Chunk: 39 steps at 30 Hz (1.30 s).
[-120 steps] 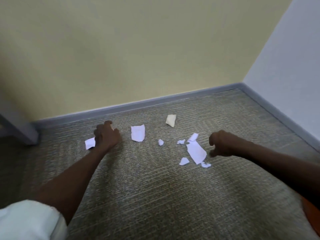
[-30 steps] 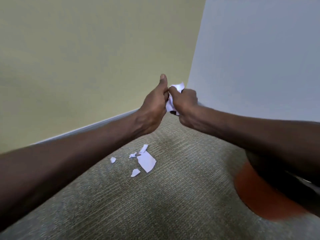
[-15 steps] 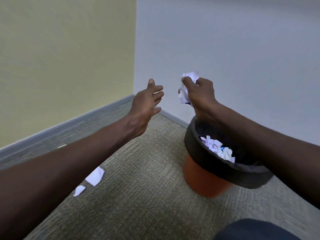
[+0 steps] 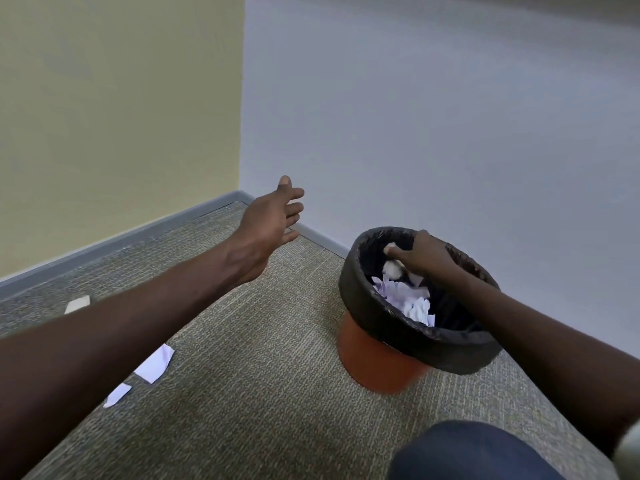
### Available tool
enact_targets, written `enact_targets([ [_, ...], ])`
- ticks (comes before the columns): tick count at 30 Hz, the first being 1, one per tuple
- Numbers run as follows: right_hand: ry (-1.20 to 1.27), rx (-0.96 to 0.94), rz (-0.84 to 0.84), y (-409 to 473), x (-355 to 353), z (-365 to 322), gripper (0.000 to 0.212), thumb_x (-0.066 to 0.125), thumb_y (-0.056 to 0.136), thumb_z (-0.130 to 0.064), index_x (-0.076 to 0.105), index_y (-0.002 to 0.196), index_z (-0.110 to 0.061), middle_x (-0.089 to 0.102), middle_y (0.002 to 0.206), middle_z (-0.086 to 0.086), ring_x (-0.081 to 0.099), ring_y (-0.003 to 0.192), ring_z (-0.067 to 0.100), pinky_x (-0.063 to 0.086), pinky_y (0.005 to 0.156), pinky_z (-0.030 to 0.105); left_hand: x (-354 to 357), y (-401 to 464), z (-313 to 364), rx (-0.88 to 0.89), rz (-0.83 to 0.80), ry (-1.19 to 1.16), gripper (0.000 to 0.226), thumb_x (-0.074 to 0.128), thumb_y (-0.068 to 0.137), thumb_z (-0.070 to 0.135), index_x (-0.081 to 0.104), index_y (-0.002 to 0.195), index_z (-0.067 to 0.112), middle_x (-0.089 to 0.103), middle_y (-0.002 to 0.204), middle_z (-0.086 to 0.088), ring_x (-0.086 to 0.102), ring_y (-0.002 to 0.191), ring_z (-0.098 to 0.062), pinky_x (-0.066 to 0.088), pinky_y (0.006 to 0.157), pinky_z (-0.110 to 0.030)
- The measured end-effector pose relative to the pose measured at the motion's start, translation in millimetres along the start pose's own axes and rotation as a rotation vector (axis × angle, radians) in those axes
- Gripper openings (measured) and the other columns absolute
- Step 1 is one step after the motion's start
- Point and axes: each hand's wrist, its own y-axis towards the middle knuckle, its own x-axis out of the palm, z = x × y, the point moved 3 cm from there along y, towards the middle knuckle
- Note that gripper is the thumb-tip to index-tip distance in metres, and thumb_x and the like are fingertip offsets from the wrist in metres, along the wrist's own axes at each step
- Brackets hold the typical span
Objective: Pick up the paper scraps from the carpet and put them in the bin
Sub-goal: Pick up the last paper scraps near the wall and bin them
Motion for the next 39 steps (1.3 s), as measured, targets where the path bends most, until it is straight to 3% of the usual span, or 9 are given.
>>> enact_targets([
  [6, 0.003, -0.120, 0.077, 0, -2, -26, 0.018, 0.051, 0.089, -0.018, 0.056, 0.101, -0.006, 0.062, 0.093, 0.010, 0.060, 0.094, 0.030, 0.040, 0.069, 0.031, -2, 7, -7, -0.026, -0.016, -0.006, 0.054, 0.034, 0.102, 0.052, 0.055, 0.137, 0.017, 0.051, 0.144, -0.014, 0.049, 0.134, -0.025, 0.043, 0.109, -0.044],
  [14, 0.046, -0.499, 0.073, -14, 25, -122, 0.024, 0.048, 0.084, -0.006, 0.073, 0.085, -0.007, 0.074, 0.094, 0.007, 0.066, 0.086, 0.025, 0.054, 0.082, 0.038, -67, 9, -48, -0.096, 0.120, 0.135, 0.054, 0.031, 0.103, 0.052, 0.056, 0.134, 0.016, 0.056, 0.132, -0.007, 0.053, 0.118, -0.019, 0.047, 0.097, -0.037],
  [21, -0.042, -0.808, -0.244, -48, 108, -215, 0.020, 0.053, 0.083, -0.005, 0.072, 0.089, -0.006, 0.073, 0.093, 0.005, 0.064, 0.082, 0.019, 0.052, 0.077, 0.031, -220, -4, -98, -0.181, 0.386, 0.559, 0.055, 0.029, 0.104, 0.048, 0.059, 0.124, 0.007, 0.058, 0.125, -0.022, 0.055, 0.115, -0.035, 0.042, 0.103, -0.045],
  [24, -0.111, -0.908, -0.433, -66, 160, -244, 0.021, 0.057, 0.083, -0.007, 0.069, 0.101, -0.006, 0.070, 0.101, 0.008, 0.064, 0.095, 0.024, 0.052, 0.083, 0.034, -274, -25, -119, -0.230, 0.401, 0.795, 0.059, 0.024, 0.106, 0.044, 0.063, 0.095, 0.000, 0.064, 0.097, -0.028, 0.060, 0.089, -0.034, 0.043, 0.079, -0.036],
  [26, -0.163, -0.960, -0.528, -77, 194, -260, 0.033, 0.064, 0.086, -0.017, 0.062, 0.117, -0.007, 0.067, 0.113, 0.011, 0.061, 0.104, 0.026, 0.047, 0.084, 0.031, -298, -39, -132, -0.255, 0.399, 0.880, 0.054, 0.027, 0.107, 0.035, 0.060, 0.081, 0.002, 0.064, 0.082, -0.023, 0.057, 0.079, -0.030, 0.036, 0.066, -0.030],
  [28, -0.185, -0.990, -0.611, -87, 227, -273, 0.053, 0.070, 0.085, -0.026, 0.050, 0.131, -0.008, 0.061, 0.124, 0.015, 0.057, 0.112, 0.028, 0.044, 0.085, 0.031, -323, -44, -147, -0.293, 0.422, 0.987, 0.040, 0.033, 0.106, 0.031, 0.062, 0.110, 0.003, 0.066, 0.106, -0.024, 0.060, 0.096, -0.036, 0.039, 0.074, -0.033],
  [31, -0.263, -1.064, -0.679, -102, 269, -285, 0.084, 0.080, 0.077, -0.029, 0.033, 0.145, -0.010, 0.045, 0.142, 0.017, 0.049, 0.123, 0.032, 0.043, 0.094, 0.036, -351, -51, -173, -0.408, 0.354, 1.157, 0.057, 0.045, 0.102, 0.035, 0.031, 0.149, 0.006, 0.047, 0.142, -0.030, 0.046, 0.130, -0.043, 0.039, 0.101, -0.044],
  [35, -0.536, -1.151, -0.712, -116, 322, -294, 0.123, 0.088, 0.064, -0.038, 0.006, 0.155, -0.022, -0.004, 0.162, 0.014, 0.018, 0.141, 0.047, 0.034, 0.107, 0.058, -372, -67, -233, -0.669, 0.242, 1.306, 0.084, 0.042, 0.098, 0.054, -0.005, 0.157, 0.017, 0.000, 0.159, -0.032, 0.001, 0.148, -0.047, 0.012, 0.119, -0.055],
  [39, -0.684, -1.215, -0.674, -118, 368, -302, 0.138, 0.091, 0.057, -0.041, -0.008, 0.154, -0.034, -0.029, 0.158, 0.012, -0.008, 0.144, 0.052, 0.024, 0.102, 0.076, -368, -71, -276, -0.761, 0.263, 1.274, 0.094, 0.038, 0.092, 0.068, -0.015, 0.154, 0.021, -0.016, 0.160, -0.024, -0.009, 0.148, -0.047, 0.009, 0.117, -0.060],
])
